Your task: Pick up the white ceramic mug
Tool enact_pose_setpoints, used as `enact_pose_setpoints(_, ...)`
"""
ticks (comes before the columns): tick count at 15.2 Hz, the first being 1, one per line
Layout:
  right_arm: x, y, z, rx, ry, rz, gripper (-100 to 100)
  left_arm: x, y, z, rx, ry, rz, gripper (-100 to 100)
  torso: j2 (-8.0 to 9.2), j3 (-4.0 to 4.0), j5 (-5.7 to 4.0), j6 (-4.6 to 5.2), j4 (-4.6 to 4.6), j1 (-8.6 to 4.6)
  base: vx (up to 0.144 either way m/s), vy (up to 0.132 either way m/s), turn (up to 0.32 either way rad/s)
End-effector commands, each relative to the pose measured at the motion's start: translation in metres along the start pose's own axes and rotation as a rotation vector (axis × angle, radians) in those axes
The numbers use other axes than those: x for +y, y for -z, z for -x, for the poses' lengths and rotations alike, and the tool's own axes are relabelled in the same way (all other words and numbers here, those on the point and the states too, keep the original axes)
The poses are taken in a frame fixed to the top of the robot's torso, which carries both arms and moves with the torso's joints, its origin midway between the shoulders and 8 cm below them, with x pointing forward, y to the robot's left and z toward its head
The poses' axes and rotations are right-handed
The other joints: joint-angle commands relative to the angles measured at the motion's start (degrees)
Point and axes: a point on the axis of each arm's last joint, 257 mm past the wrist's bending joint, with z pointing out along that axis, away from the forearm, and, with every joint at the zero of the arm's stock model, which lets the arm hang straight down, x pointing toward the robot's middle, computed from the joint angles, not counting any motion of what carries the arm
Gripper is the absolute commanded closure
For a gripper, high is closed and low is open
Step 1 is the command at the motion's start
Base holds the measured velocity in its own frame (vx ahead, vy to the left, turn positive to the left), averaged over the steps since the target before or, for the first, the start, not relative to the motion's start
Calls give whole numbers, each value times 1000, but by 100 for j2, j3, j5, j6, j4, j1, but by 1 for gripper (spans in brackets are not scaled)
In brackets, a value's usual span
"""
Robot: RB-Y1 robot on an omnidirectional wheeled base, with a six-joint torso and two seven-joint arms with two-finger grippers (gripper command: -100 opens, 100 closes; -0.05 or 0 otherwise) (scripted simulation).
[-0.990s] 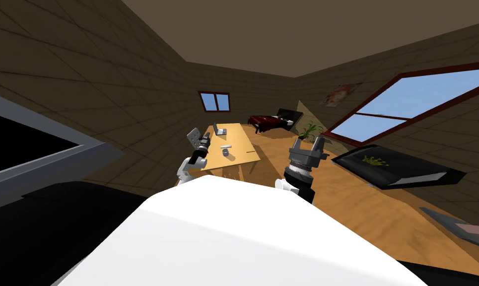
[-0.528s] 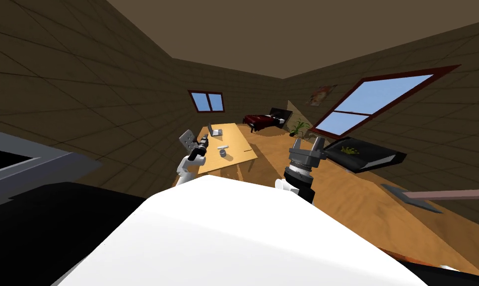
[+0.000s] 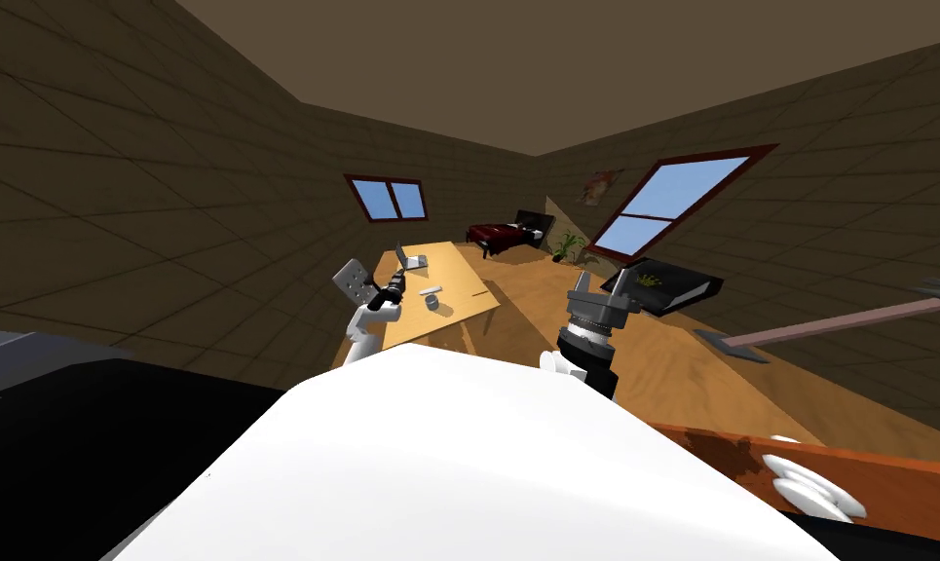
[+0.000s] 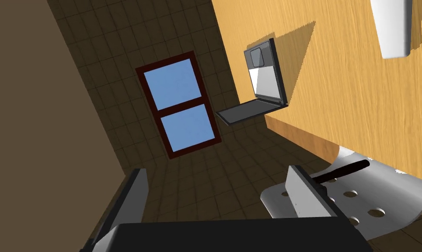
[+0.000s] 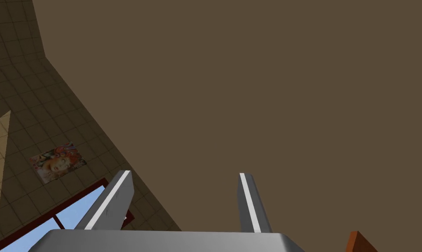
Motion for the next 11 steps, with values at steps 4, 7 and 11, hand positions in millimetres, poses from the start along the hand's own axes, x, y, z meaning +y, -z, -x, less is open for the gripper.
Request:
enact_pose_setpoints(4,0,0,0,0,0,0,0,32,-8,15,-19,21,119,-100,0,0,1,-1,0,6,-22,43,-184)
enact_pose_setpoints(7,0,0,0,0,0,0,0,54,-12,24,-33,41,194,-100,-2,-1,0,-1,0,0,-20,30,-164)
enact_pose_setpoints(11,0,0,0,0,0,0,0,79,-12,33,-45,63,284,-100,-1,-1,1,-2,0,8,-22,45,-198)
